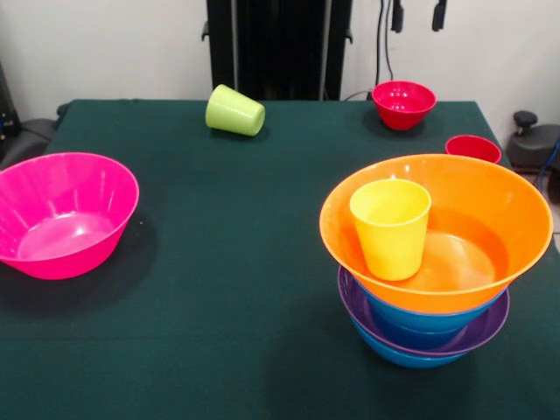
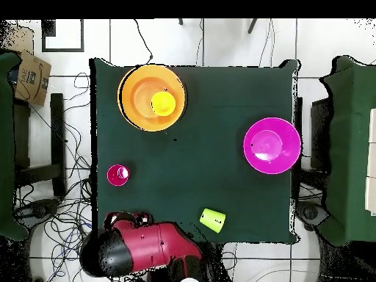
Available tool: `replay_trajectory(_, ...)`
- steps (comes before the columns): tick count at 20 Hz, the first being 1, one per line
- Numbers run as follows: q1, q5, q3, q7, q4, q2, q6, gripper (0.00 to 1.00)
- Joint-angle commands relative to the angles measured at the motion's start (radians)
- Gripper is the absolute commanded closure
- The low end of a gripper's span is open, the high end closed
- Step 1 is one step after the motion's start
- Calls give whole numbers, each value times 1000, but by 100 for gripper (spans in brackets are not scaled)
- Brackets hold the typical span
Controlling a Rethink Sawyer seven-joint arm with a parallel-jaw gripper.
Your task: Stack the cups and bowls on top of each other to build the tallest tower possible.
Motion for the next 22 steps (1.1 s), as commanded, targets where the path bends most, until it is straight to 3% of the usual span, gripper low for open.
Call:
replay_trajectory(1, 30, -9, 23, 81, 98, 13, 53, 0)
replay_trajectory(14, 45, -142, -98, 98, 65, 194, -128, 0)
replay_trajectory(22, 48, -177, -142, 95, 19, 278, -182, 0)
